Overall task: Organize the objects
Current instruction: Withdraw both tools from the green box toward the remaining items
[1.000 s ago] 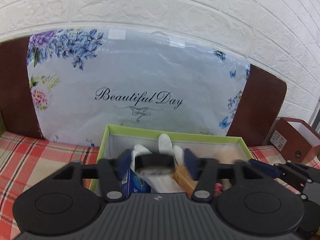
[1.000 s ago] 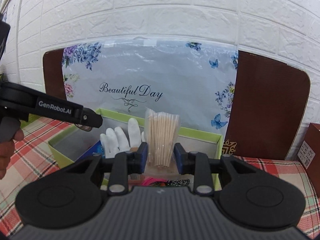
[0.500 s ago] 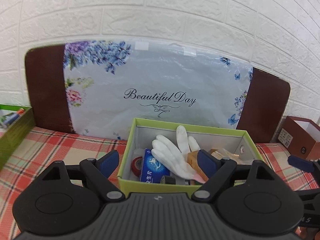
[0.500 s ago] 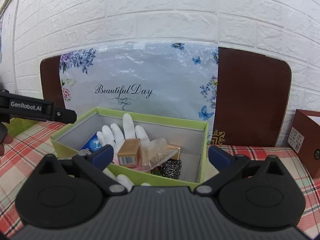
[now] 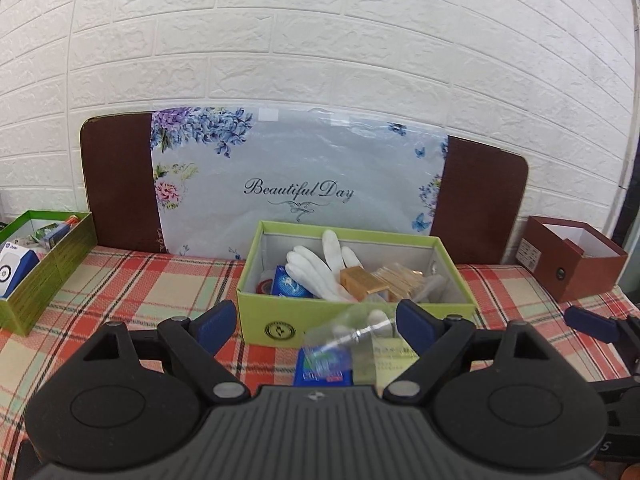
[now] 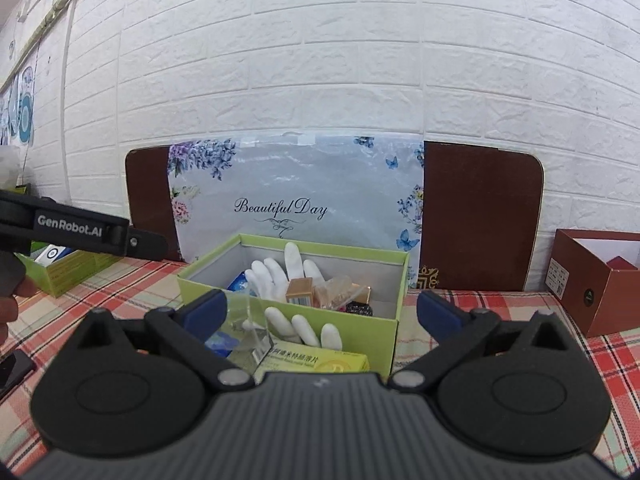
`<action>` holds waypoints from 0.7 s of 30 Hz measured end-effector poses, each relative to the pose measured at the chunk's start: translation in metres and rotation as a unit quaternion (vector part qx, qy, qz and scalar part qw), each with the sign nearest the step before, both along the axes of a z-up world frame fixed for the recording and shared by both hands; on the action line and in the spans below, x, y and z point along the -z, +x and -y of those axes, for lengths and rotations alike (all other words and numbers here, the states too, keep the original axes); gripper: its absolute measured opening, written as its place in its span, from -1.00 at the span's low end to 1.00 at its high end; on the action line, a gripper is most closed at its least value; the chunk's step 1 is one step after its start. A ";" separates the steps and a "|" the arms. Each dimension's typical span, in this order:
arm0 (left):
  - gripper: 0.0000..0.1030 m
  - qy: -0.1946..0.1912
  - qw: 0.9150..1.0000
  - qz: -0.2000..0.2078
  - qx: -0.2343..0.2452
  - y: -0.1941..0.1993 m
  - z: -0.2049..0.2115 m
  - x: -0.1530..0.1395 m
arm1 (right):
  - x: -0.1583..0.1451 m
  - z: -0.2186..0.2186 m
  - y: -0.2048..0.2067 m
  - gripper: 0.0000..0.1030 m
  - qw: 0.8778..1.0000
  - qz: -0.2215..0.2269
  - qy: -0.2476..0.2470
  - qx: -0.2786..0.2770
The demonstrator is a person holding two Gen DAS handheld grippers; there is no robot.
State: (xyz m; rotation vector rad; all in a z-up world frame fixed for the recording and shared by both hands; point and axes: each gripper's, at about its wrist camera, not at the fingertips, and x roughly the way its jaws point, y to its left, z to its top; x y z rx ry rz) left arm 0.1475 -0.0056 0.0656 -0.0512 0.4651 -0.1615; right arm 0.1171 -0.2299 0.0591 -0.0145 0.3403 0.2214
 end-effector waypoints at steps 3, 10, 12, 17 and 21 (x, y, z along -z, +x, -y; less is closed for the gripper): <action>0.75 -0.003 1.000 -0.004 0.001 -0.014 -0.003 0.008 | 0.006 0.000 -0.016 1.00 1.000 -0.007 0.010 0.003; 0.75 -0.013 0.999 -0.031 -0.024 -0.033 -0.025 0.040 | 0.034 -0.004 -0.028 1.00 0.999 -0.045 0.029 0.007; 0.75 -0.023 0.998 -0.049 -0.030 -0.032 -0.034 0.050 | 0.042 -0.009 -0.026 1.00 0.998 -0.054 0.027 0.001; 0.75 -0.050 0.996 -0.068 -0.030 -0.019 -0.039 0.056 | 0.057 -0.022 -0.021 1.00 0.998 -0.065 0.012 -0.001; 0.75 -0.050 0.998 -0.049 -0.003 0.002 -0.021 0.047 | 0.064 -0.018 -0.023 1.00 0.997 -0.073 0.022 0.005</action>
